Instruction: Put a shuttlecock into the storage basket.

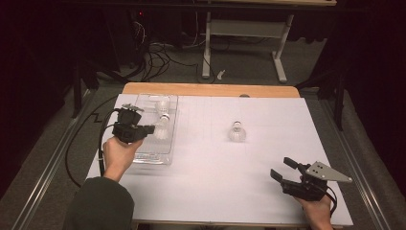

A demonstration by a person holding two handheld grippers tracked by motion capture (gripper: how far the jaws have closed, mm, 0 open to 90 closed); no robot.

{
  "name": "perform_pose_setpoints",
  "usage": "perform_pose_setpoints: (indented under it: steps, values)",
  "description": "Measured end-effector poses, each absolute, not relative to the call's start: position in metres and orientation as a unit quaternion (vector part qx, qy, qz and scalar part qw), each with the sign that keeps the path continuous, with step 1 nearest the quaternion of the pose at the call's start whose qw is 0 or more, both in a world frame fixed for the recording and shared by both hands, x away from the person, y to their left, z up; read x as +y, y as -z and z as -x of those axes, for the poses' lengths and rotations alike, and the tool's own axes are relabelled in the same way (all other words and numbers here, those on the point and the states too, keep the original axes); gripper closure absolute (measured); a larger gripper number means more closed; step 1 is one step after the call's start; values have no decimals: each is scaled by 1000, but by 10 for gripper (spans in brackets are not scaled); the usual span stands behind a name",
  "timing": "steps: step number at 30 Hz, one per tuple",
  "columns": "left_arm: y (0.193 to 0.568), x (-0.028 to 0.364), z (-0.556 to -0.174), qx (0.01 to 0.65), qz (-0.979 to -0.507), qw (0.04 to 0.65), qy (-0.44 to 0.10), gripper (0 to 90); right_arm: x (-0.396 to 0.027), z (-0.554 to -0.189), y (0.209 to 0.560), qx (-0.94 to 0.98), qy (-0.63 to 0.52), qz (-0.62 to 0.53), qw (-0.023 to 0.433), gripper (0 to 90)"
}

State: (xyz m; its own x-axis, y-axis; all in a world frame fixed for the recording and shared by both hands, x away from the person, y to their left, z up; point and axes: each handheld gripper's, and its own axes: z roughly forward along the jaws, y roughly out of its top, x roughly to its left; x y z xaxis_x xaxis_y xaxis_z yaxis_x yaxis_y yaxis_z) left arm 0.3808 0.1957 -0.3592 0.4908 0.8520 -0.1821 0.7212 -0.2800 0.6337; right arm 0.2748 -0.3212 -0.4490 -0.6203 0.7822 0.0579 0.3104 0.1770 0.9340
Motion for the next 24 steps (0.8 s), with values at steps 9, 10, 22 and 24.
perform_pose_setpoints:
  steps: [9,10,22,24]
  values:
    - [361,196,-386,501,-790,340,-99,900,-320,-274,449,733,-523,-372,224,289]
    - [362,196,-387,502,-789,340,-99,900,-320,-275,449,733,-523,-371,225,290]
    - [362,202,-402,518,-786,322,-103,900,-320,-275,449,734,-523,-371,226,289]
    - [361,202,-404,518,-786,321,-105,900,-320,-275,449,733,-523,-373,225,289]
